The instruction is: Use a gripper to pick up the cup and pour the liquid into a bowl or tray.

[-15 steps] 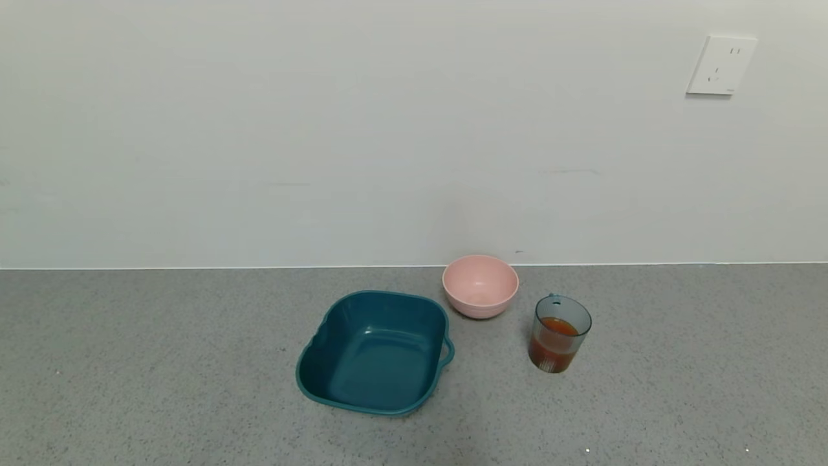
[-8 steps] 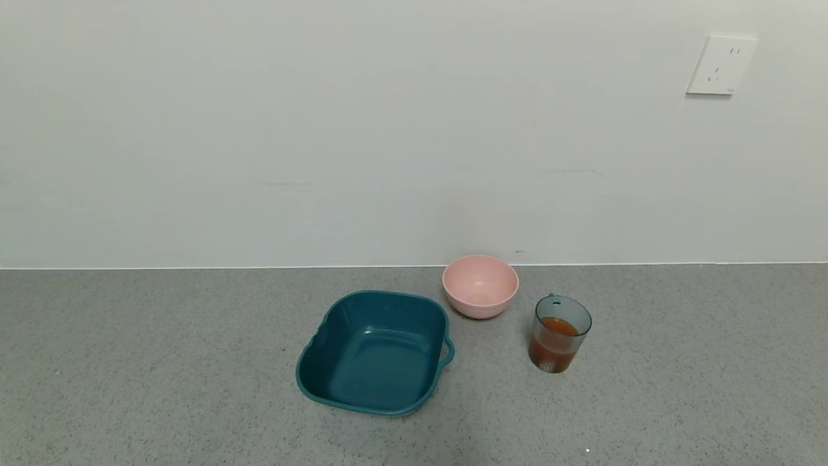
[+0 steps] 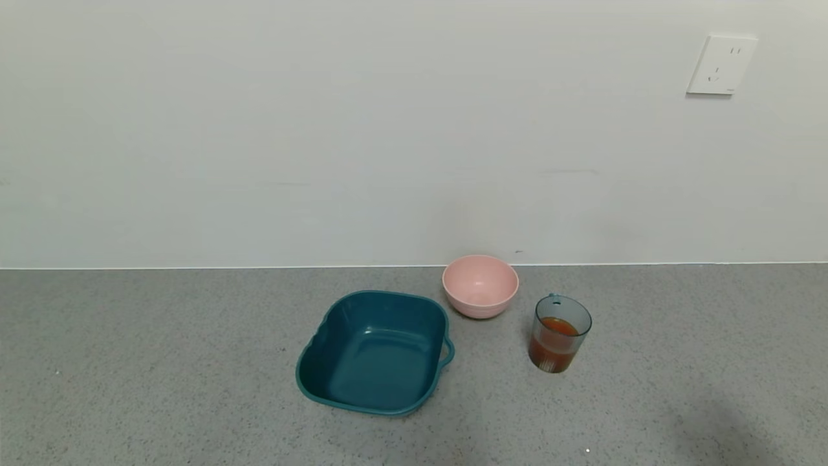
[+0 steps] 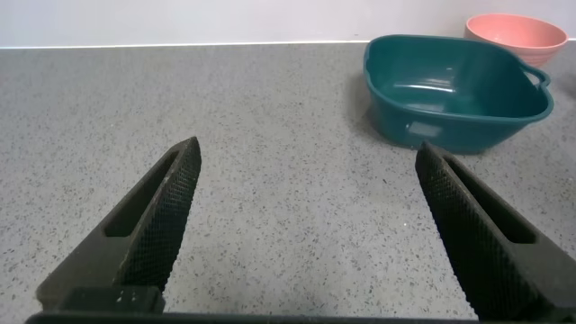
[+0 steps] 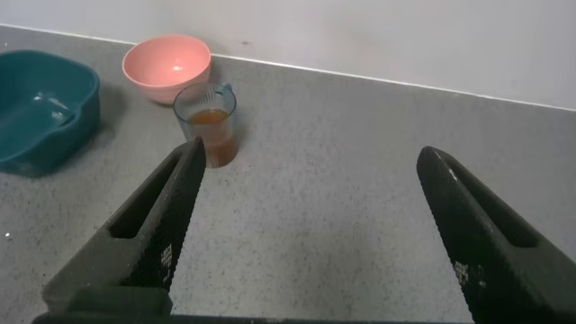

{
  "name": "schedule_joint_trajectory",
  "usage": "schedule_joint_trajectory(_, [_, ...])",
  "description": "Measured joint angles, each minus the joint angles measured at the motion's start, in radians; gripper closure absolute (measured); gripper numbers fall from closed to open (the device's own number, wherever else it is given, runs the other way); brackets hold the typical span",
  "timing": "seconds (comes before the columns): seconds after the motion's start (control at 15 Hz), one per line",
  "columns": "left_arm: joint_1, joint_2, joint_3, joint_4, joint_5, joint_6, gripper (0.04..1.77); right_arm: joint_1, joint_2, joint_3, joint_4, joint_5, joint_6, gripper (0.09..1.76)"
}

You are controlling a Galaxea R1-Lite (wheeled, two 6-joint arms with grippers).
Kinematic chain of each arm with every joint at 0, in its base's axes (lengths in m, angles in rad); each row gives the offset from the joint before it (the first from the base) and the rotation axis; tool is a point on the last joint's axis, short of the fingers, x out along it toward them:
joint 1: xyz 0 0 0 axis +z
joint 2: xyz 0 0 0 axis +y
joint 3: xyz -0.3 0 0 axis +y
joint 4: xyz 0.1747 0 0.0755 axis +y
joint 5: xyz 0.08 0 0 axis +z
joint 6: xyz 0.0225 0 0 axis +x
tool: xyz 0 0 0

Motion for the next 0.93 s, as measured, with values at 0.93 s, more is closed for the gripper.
schedule_joint_trajectory(0.93, [0.0,0.0,0.0,0.0,0.0,0.0,0.09,0.246,0.604,0.152,-0.372,-0.008,0.042,0.14])
